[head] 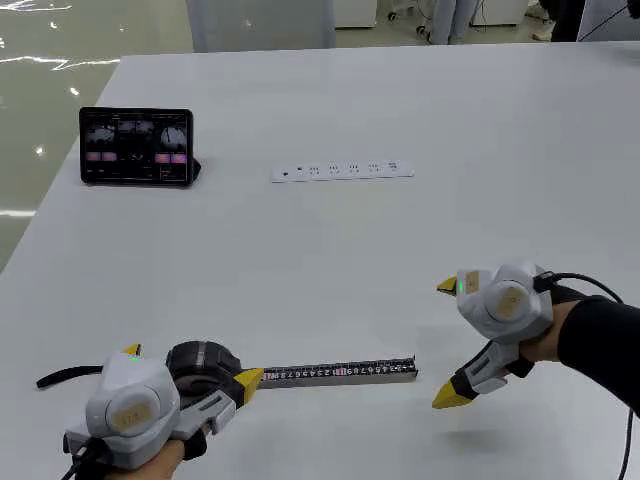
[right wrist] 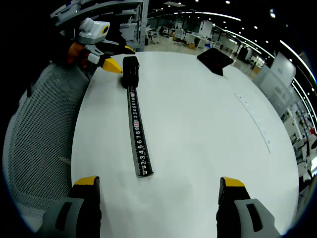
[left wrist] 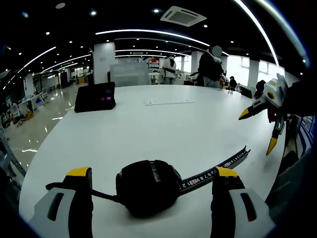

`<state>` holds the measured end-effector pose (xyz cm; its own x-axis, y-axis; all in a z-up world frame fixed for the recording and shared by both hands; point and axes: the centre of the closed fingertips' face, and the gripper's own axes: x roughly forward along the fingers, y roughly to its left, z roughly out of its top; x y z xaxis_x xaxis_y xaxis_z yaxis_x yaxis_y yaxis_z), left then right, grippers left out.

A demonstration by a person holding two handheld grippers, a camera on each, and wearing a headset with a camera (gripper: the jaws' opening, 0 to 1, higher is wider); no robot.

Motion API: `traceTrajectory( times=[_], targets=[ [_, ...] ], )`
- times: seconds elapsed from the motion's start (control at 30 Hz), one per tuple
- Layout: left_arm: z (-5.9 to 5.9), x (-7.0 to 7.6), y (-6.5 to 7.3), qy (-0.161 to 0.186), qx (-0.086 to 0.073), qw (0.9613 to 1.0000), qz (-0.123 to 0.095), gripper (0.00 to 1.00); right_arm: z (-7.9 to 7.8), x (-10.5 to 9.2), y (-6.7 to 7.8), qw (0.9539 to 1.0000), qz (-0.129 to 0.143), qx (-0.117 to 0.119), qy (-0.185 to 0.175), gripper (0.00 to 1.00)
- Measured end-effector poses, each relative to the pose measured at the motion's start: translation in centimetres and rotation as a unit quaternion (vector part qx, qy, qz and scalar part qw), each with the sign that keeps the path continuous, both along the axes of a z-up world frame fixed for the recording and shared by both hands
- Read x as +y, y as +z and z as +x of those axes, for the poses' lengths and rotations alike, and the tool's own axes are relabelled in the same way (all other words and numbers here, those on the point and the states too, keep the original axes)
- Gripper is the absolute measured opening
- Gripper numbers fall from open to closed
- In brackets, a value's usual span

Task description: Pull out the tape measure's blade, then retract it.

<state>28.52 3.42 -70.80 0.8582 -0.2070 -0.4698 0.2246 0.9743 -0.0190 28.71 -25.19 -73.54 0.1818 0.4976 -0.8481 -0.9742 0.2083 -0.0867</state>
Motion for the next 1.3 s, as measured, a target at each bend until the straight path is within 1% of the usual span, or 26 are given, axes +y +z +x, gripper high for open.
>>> traceTrajectory(
  times=[0.1, 0.13, 0.17, 0.23, 0.27, 0.33, 0.43, 0.5, 0.57, 0.6, 0.63, 0.67, 0.7, 0.77, 0.8, 0.87, 1.03, 1.2, 1.3],
  targets=[
    [0.2, 0.3, 0.0, 0.009, -0.010, 0.9999, 0.000, 0.99, -0.2, 0.8, -0.3, 0.9999, 0.010, 0.011, -0.006, 0.99],
    [0.3, 0.4, -0.1, 0.014, -0.011, 0.9998, 0.000, 0.99, -0.2, 1.0, -0.4, 0.9998, 0.011, 0.014, -0.006, 0.99],
    [0.3, 0.6, -0.3, 0.021, -0.008, 0.9997, 0.002, 0.99, -0.2, 1.2, -0.5, 0.9998, 0.011, 0.014, -0.004, 0.99],
    [0.5, 0.6, -0.5, 0.025, -0.010, 0.9996, 0.008, 0.99, -0.2, 1.7, -0.9, 0.9999, 0.009, 0.014, 0.001, 0.99],
    [0.6, 0.7, -0.6, 0.026, -0.008, 0.9996, 0.009, 0.99, -0.2, 1.8, -1.1, 0.9999, 0.007, 0.015, 0.003, 0.99],
    [0.8, 0.7, -0.8, 0.032, -0.007, 0.9995, 0.004, 0.99, -0.2, 2.0, -1.5, 0.9998, 0.000, 0.016, 0.007, 0.99],
    [1.0, 0.6, -0.9, 0.038, -0.010, 0.9992, -0.003, 0.99, -0.4, 1.8, -2.3, 0.9996, -0.014, 0.019, 0.016, 0.92],
    [1.2, 0.6, -0.9, 0.044, -0.016, 0.9989, -0.011, 0.99, -0.5, 1.8, -2.6, 0.9994, -0.017, 0.024, 0.018, 0.90],
    [1.2, 0.4, -1.2, 0.036, -0.019, 0.9991, -0.014, 0.99, -0.5, 1.8, -2.7, 0.9994, -0.014, 0.026, 0.017, 0.85],
    [1.1, 0.3, -1.5, 0.027, -0.022, 0.9994, -0.002, 0.99, -0.5, 1.8, -2.6, 0.9994, -0.013, 0.025, 0.020, 0.82],
    [1.0, 0.4, -1.9, 0.020, -0.018, 0.9996, 0.012, 0.99, -0.4, 1.9, -2.7, 0.9994, -0.013, 0.023, 0.022, 0.79],
    [1.0, 0.3, -2.1, 0.018, -0.017, 0.9996, 0.012, 0.99, -0.4, 2.0, -2.8, 0.9994, -0.013, 0.021, 0.025, 0.75],
    [1.1, 0.3, -2.0, 0.020, -0.019, 0.9996, 0.010, 0.99, -0.4, 2.0, -2.8, 0.9993, -0.013, 0.020, 0.029, 0.72],
    [1.3, 0.4, -1.9, 0.019, -0.026, 0.9994, 0.014, 0.99, -0.5, 2.0, -3.0, 0.9989, -0.018, 0.016, 0.040, 0.66],
    [1.3, 0.4, -2.0, 0.020, -0.025, 0.9994, 0.014, 0.99, -0.5, 2.0, -3.1, 0.9988, -0.020, 0.015, 0.041, 0.63],
    [1.3, 0.6, -2.3, 0.024, -0.021, 0.9995, 0.007, 0.99, -0.7, 1.9, -3.2, 0.9984, -0.025, 0.015, 0.049, 0.58],
    [1.4, 0.7, -2.1, 0.026, -0.027, 0.9993, 0.006, 0.99, -0.9, 2.1, -3.3, 0.9977, -0.027, 0.015, 0.061, 0.49],
    [1.5, 0.7, -2.1, 0.028, -0.028, 0.9992, 0.003, 0.99, -1.3, 2.1, -3.7, 0.9965, -0.034, 0.023, 0.073, 0.39],
    [1.5, 0.9, -2.0, 0.032, -0.030, 0.9990, 0.002, 0.99, -1.4, 2.1, -3.9, 0.9960, -0.035, 0.030, 0.076, 0.36]
  ],
)
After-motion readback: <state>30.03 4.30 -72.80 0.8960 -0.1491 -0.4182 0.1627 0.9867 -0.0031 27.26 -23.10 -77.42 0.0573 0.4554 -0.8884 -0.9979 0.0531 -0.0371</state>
